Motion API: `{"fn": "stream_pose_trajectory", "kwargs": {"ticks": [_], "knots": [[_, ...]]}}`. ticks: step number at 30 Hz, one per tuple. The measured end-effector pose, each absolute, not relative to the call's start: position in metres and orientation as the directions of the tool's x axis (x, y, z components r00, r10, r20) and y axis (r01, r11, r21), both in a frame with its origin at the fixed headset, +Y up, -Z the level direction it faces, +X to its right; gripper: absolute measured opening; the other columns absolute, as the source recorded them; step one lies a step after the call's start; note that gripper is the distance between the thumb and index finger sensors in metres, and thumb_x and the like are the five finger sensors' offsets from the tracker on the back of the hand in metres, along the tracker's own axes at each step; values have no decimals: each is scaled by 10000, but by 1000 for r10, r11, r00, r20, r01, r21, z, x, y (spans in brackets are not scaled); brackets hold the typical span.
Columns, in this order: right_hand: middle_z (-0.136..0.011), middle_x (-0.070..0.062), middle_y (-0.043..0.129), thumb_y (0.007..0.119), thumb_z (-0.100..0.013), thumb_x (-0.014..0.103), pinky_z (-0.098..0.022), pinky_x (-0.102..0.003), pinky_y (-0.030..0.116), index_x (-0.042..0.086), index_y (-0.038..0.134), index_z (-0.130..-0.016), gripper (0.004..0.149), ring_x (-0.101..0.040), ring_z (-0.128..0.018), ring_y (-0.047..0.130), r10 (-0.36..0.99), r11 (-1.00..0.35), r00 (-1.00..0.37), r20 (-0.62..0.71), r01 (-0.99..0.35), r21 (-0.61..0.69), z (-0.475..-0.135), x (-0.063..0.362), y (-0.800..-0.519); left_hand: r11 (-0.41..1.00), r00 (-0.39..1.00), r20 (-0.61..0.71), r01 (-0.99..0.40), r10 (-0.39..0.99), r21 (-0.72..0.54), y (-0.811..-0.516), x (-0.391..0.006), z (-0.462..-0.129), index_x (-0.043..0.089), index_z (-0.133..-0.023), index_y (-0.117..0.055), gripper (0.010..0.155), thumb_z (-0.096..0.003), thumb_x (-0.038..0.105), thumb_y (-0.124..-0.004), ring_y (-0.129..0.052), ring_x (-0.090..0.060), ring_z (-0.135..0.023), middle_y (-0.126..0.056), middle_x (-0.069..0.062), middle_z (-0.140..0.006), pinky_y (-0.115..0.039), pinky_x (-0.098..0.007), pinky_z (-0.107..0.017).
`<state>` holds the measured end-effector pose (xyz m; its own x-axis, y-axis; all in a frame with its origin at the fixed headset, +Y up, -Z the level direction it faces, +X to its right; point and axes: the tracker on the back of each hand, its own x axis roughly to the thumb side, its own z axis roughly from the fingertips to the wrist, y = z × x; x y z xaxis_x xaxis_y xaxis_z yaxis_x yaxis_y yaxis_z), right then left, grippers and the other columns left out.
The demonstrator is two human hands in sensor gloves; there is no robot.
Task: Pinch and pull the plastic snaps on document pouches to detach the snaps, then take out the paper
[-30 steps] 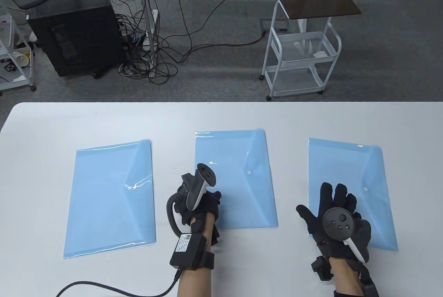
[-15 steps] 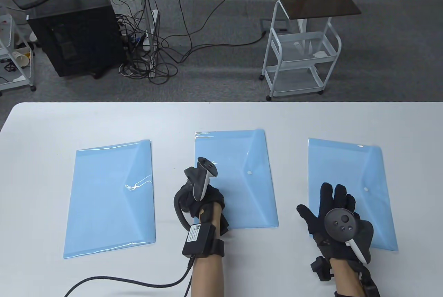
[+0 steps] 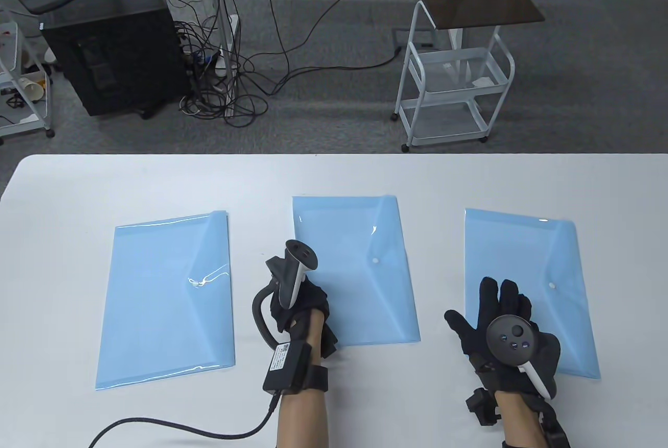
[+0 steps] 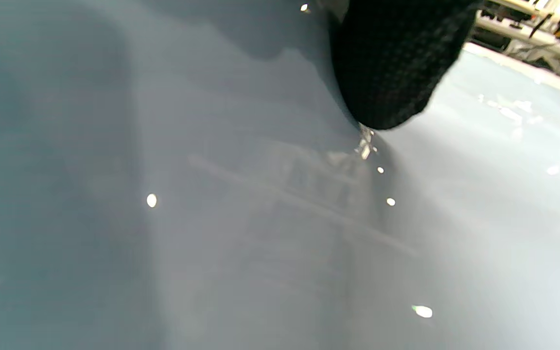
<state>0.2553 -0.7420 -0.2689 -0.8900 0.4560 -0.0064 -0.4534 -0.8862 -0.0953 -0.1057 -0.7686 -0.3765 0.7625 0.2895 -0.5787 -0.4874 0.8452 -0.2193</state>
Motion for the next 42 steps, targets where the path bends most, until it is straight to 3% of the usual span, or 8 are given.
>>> {"fn": "stream_pose_trajectory", "kwargs": {"ticks": [6, 11, 17, 24, 33, 38, 42], "knots": [[-1193, -424, 268, 657, -546, 643, -538, -891, 391, 43, 319, -1171, 930, -748, -960, 339, 457, -884, -889, 7, -456, -101, -269, 254, -741, 723, 672, -536, -673, 511, -156, -766, -117, -366, 184, -898, -778, 405, -518, 313, -830, -1113, -190, -467, -1021, -77, -724, -982, -291, -303], [-1193, -424, 270, 657, -548, 640, -539, -890, 392, 40, 320, -1170, 928, -748, -959, 340, 466, -880, -885, 7, -464, -103, -268, 255, -741, 626, 588, -473, -774, 656, -94, -741, -123, -355, 181, -916, -737, 410, -524, 283, -798, -1091, -186, -427, -988, -77, -748, -961, -297, -306], [-1191, -427, 269, 657, -548, 640, -539, -890, 392, 38, 320, -1170, 929, -750, -958, 338, 471, -877, -882, 2, -468, -107, -268, 255, -741, 544, 528, -388, -835, 755, -78, -710, -129, -337, 172, -924, -719, 414, -530, 279, -786, -1086, -180, -418, -977, -73, -756, -957, -294, -300], [-1191, -428, 268, 653, -548, 642, -539, -890, 392, 37, 322, -1170, 929, -749, -958, 338, 469, -877, -883, 3, -466, -112, -268, 255, -740, 509, 505, -320, -857, 801, -80, -694, -146, -303, 159, -933, -708, 421, -536, 280, -779, -1087, -170, -410, -972, -73, -758, -959, -282, -290], [-1191, -429, 276, 652, -548, 641, -538, -890, 392, 37, 326, -1170, 926, -750, -957, 338, 461, -882, -888, -3, -457, -114, -267, 254, -740, 476, 489, -352, -870, 798, -129, -721, -167, -257, 140, -941, -693, 427, -542, 276, -762, -1090, -168, -412, -964, -79, -760, -963, -277, -290], [-1191, -429, 273, 650, -548, 642, -537, -890, 392, 37, 328, -1170, 926, -749, -958, 338, 444, -891, -896, -4, -441, -105, -267, 250, -742, 406, 449, -405, -894, 797, -191, -749, -168, -246, 126, -942, -691, 428, -544, 268, -758, -1092, -176, -415, -962, -90, -759, -966, -282, -289], [-1191, -431, 278, 648, -548, 644, -538, -889, 393, 36, 331, -1170, 926, -751, -956, 338, 437, -895, -899, 3, -435, -101, -265, 248, -741, 417, 468, -412, -884, 782, -214, -756, -167, -242, 113, -939, -690, 431, -543, 269, -759, -1096, -180, -417, -963, -93, -755, -971, -283, -288]]}}
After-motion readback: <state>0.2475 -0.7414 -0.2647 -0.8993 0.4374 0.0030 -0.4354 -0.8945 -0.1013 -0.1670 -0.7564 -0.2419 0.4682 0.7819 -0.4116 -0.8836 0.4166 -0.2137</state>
